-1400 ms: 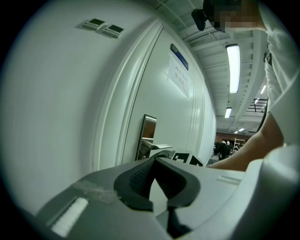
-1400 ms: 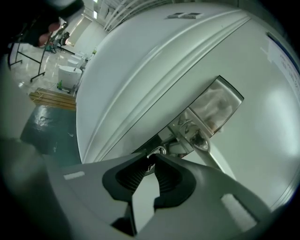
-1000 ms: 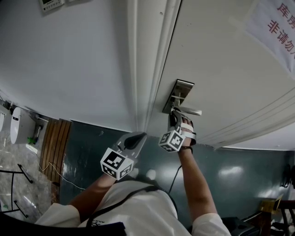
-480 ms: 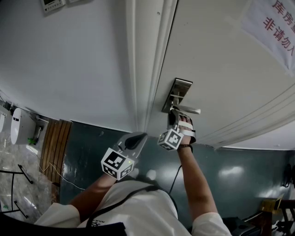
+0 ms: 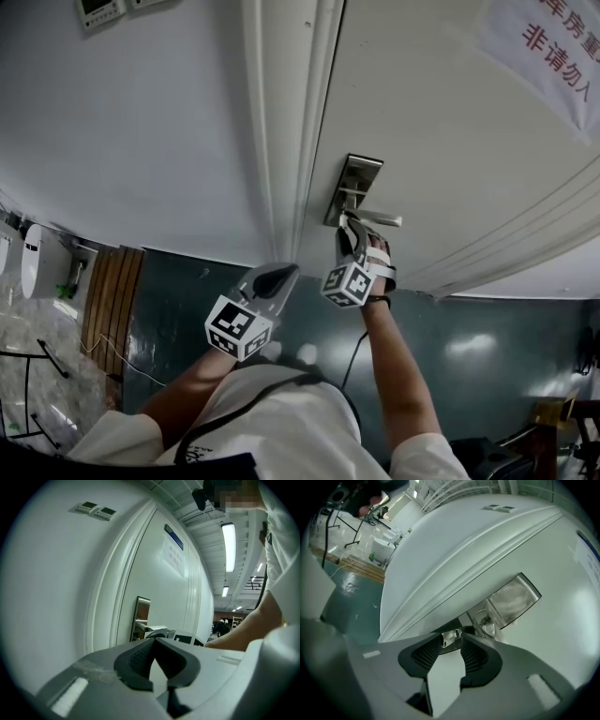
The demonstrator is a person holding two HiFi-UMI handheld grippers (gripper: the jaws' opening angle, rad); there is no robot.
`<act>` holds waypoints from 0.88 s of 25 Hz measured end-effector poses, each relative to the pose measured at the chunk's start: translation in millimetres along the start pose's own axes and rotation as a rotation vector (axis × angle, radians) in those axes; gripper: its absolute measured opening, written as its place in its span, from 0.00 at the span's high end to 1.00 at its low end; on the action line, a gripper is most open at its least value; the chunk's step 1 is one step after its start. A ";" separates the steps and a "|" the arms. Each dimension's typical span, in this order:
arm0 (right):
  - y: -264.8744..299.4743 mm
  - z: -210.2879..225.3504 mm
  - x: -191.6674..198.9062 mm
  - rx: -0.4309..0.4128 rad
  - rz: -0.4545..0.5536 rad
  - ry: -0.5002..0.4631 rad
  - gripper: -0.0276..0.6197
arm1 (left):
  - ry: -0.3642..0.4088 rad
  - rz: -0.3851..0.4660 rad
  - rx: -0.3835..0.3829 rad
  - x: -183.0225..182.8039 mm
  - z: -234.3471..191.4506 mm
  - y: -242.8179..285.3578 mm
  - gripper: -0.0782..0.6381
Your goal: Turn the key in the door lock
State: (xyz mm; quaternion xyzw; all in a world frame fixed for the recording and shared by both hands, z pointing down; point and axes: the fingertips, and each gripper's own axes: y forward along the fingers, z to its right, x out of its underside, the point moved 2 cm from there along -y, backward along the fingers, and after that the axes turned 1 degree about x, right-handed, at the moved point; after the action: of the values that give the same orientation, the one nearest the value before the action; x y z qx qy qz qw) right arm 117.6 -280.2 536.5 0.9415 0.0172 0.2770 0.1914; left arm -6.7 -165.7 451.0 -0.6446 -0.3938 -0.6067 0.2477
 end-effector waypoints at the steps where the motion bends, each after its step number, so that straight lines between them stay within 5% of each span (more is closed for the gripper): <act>1: -3.2 -1.2 0.1 -0.005 0.010 0.014 0.74 | 0.001 0.001 0.003 -0.7 1.1 1.1 0.88; 6: -24.1 -2.7 -6.4 -0.023 0.090 0.149 0.75 | 0.004 0.002 0.018 -0.8 7.3 5.5 0.88; 14: -78.1 10.1 -15.4 -0.084 0.230 0.714 0.88 | 0.006 0.014 0.047 -6.6 17.6 13.1 0.88; 22: -132.7 32.1 -14.1 -0.013 0.312 0.930 0.95 | 0.011 0.028 0.068 -11.5 25.1 15.5 0.88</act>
State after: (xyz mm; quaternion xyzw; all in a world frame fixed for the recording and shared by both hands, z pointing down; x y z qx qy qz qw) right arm 132.4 -170.5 455.3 0.7080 -0.0424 0.6936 0.1255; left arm 21.1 -156.8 438.6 -0.6379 -0.4039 -0.5928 0.2802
